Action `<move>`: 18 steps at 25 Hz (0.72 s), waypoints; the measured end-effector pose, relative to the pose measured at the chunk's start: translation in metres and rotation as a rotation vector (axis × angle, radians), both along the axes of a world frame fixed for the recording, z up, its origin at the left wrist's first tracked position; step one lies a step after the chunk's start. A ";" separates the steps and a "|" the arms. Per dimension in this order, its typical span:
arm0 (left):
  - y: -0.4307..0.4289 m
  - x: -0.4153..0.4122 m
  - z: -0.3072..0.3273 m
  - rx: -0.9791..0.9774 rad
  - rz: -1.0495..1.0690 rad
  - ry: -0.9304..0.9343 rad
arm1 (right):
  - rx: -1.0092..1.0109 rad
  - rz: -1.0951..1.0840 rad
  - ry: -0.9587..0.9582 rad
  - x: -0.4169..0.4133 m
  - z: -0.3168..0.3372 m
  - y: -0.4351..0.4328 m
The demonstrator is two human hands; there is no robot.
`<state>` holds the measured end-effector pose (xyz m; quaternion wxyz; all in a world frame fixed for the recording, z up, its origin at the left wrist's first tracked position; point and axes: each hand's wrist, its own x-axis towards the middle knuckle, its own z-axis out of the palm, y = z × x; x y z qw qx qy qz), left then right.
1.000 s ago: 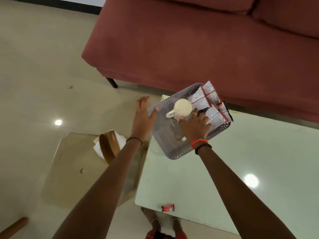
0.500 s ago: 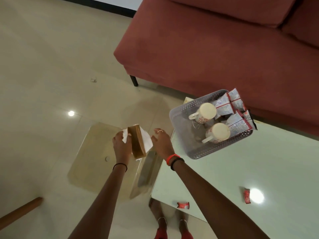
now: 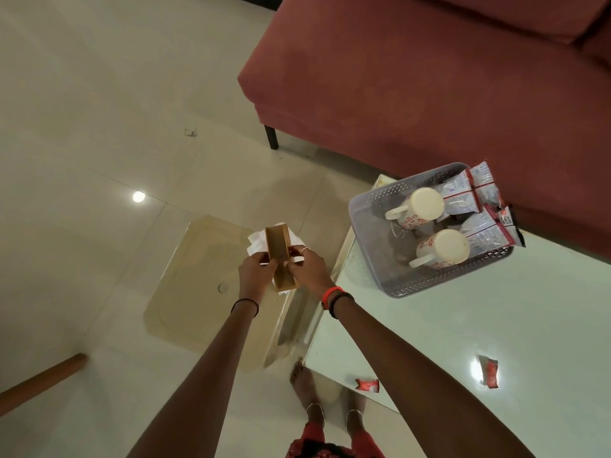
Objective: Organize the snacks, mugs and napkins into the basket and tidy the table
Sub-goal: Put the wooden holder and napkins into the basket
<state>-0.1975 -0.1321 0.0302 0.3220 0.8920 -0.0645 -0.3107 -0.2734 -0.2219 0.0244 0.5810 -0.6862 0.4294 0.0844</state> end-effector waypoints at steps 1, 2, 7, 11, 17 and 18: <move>0.000 0.000 0.003 -0.009 0.011 0.004 | 0.001 -0.005 -0.004 0.000 0.001 0.000; -0.001 0.000 0.006 -0.020 0.027 0.010 | 0.006 -0.013 -0.013 -0.001 0.003 0.001; -0.010 -0.004 0.025 -0.085 0.044 -0.010 | 0.036 -0.088 -0.068 -0.006 0.022 -0.004; -0.030 -0.009 0.041 -0.128 0.014 -0.013 | 0.000 -0.129 -0.118 -0.016 0.043 -0.022; -0.080 -0.038 0.050 -0.202 -0.113 0.029 | -0.138 -0.159 -0.122 -0.052 0.054 -0.070; -0.090 -0.045 0.051 -0.215 -0.132 0.041 | -0.162 -0.170 -0.125 -0.059 0.054 -0.079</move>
